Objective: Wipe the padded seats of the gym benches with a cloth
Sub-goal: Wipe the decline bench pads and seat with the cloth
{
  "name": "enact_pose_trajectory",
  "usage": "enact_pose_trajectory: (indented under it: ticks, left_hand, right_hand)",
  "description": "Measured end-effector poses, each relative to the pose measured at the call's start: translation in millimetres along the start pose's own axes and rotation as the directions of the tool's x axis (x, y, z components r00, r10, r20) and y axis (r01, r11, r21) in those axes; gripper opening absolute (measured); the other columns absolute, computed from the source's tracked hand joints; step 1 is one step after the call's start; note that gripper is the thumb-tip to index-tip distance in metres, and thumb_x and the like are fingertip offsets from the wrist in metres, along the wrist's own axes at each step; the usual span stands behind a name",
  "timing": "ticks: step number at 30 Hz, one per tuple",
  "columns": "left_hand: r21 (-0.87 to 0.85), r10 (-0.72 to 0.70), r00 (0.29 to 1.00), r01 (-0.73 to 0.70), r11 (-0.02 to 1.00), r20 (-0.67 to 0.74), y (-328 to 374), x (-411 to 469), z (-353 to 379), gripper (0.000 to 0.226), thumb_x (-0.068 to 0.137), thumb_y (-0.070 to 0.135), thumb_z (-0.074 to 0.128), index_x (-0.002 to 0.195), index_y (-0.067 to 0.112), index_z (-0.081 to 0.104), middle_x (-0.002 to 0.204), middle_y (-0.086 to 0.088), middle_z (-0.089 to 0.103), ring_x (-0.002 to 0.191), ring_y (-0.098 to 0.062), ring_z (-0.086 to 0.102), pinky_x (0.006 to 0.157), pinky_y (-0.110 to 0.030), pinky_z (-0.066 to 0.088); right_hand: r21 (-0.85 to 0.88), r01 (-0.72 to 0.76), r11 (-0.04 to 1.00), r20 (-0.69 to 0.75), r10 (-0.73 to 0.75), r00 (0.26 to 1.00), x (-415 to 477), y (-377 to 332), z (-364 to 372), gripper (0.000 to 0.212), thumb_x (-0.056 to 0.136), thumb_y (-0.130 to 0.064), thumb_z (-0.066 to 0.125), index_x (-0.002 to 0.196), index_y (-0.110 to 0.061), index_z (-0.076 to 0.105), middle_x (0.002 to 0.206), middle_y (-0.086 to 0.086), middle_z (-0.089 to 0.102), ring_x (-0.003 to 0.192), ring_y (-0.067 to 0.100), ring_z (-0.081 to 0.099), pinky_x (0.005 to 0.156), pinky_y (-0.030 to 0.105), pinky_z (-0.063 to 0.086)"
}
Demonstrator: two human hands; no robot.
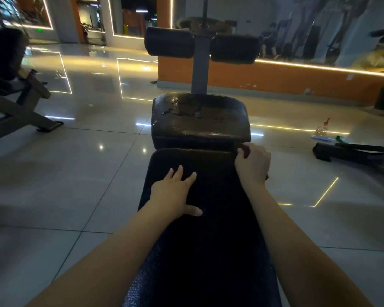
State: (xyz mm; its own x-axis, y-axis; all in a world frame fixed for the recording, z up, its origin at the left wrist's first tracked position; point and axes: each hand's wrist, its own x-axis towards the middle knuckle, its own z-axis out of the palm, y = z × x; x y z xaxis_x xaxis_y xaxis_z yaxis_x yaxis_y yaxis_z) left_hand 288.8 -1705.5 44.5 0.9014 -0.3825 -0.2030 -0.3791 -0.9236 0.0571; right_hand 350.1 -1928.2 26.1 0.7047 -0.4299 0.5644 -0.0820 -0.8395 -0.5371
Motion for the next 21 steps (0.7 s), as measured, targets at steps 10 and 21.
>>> enact_pose_trajectory:
  ticks: [10,21]
  left_hand:
    - [-0.006,-0.004,1.000,0.004,1.000,-0.009,-3,-2,3,0.107,0.080,0.070,0.060,0.155,0.036,-0.008,0.164,-0.002,-0.013,0.151,-0.025,-0.005,0.114,-0.053,0.031]
    - [0.044,-0.012,1.000,0.011,0.999,0.019,1,-3,-1,0.106,0.082,0.070,0.056,0.155,0.034,-0.012,0.163,-0.003,-0.017,0.151,-0.025,-0.007,0.112,-0.051,0.035]
  right_hand:
    - [0.004,0.488,0.873,0.172,-0.481,0.859,-54,-39,1,0.019,0.091,-0.015,0.063,0.106,-0.016,0.073,0.105,0.004,0.065,0.102,0.024,0.053,0.091,0.033,0.044]
    - [-0.127,0.058,0.990,0.082,-0.047,0.995,2,0,7,0.022,0.099,-0.022,0.047,0.115,-0.016,0.061,0.111,0.010,0.065,0.104,0.030,0.055,0.078,0.029,0.027]
